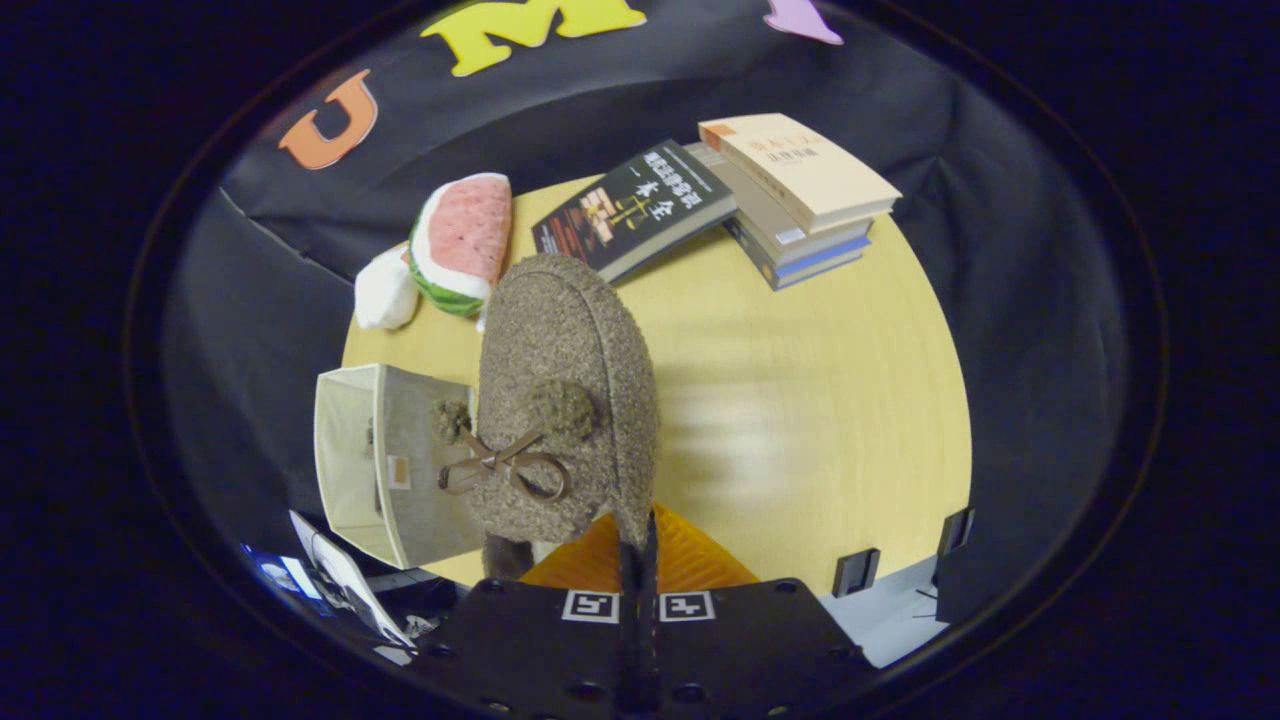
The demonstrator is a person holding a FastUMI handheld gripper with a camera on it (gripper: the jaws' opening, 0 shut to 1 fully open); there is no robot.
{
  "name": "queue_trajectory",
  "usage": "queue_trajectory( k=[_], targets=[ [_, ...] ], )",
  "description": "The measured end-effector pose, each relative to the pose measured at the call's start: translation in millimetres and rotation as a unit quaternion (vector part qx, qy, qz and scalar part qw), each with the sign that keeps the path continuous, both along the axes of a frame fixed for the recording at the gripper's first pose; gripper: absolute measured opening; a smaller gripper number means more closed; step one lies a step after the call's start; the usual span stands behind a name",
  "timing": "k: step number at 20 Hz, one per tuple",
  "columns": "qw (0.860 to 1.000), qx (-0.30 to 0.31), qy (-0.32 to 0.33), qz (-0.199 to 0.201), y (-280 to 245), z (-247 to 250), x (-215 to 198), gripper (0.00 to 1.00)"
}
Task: Open the storage box then place both shoes into the box .Put the left shoe in first, then the right shoe, with the right side of both shoes facing outward in a uniform manner.
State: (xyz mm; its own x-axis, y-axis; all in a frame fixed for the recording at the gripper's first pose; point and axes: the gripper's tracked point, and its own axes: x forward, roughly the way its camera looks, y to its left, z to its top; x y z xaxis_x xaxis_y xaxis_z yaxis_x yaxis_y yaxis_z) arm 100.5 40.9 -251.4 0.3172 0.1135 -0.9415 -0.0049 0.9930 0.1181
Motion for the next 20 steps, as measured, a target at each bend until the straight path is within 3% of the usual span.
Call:
queue_trajectory(
  k=[5,9,16,20],
  targets=[
    [0.999,0.007,-0.027,0.044,86.4,39.2,-6.7,0.00],
    [0.997,0.017,-0.008,0.074,162.2,42.4,-20.1,0.00],
    [0.994,0.017,0.035,0.101,271.8,-5.5,-43.4,0.00],
    [0.996,-0.009,0.055,0.065,299.7,-56.0,-38.1,0.00]
  ],
)
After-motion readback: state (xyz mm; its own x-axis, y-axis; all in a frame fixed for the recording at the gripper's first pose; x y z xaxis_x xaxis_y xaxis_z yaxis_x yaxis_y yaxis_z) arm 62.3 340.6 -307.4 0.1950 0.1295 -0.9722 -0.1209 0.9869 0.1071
